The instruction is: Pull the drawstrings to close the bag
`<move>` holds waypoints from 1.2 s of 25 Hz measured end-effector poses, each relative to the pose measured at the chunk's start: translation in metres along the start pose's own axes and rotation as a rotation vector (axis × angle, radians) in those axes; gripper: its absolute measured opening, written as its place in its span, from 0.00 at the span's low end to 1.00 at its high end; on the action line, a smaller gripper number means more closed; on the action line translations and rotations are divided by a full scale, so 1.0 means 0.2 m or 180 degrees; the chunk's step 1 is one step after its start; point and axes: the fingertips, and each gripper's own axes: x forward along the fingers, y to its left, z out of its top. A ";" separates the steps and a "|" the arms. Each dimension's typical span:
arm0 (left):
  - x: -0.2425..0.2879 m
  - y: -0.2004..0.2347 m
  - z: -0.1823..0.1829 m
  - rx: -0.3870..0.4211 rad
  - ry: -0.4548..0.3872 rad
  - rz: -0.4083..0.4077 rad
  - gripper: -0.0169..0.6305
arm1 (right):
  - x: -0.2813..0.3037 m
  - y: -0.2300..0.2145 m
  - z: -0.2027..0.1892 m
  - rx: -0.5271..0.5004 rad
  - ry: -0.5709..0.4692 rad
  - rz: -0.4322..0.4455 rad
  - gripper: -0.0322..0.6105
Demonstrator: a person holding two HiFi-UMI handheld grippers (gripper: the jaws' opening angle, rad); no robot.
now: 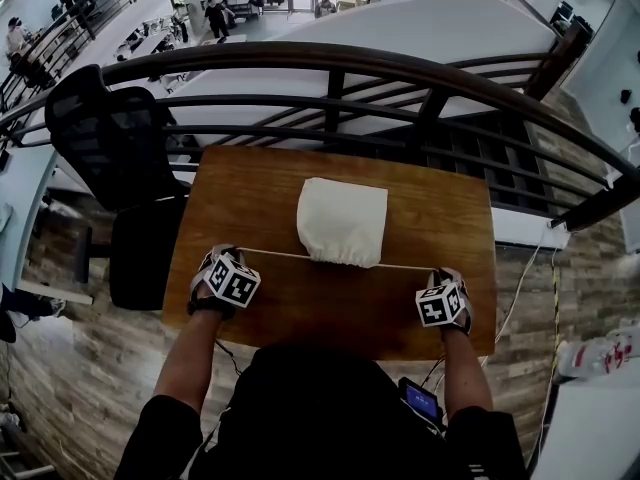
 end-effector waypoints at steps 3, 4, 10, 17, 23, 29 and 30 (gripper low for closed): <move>0.01 -0.01 -0.02 -0.0026 0.0032 -0.0030 0.08 | 0.00 -0.02 -0.02 0.0017 0.0030 -0.0023 0.11; 0.02 -0.01 -0.03 -0.0051 0.0039 -0.0043 0.08 | 0.01 -0.02 -0.02 0.0011 0.0041 -0.0026 0.11; 0.02 0.01 -0.03 -0.0094 0.0051 -0.0060 0.08 | 0.01 -0.04 -0.03 -0.0046 0.0070 -0.0051 0.11; 0.03 0.02 -0.06 -0.0137 0.0094 -0.0062 0.08 | 0.03 -0.03 -0.03 -0.0070 0.0080 -0.0051 0.11; 0.00 -0.01 -0.10 -0.0145 0.0158 -0.0070 0.08 | 0.01 0.03 -0.02 0.0061 0.0145 0.0101 0.11; -0.05 -0.16 -0.17 -0.0135 0.0192 -0.0270 0.09 | 0.00 0.21 -0.07 0.0082 0.0212 0.0347 0.11; -0.05 -0.19 -0.18 -0.0141 0.0195 -0.0306 0.09 | -0.01 0.25 -0.07 0.0075 0.0212 0.0393 0.11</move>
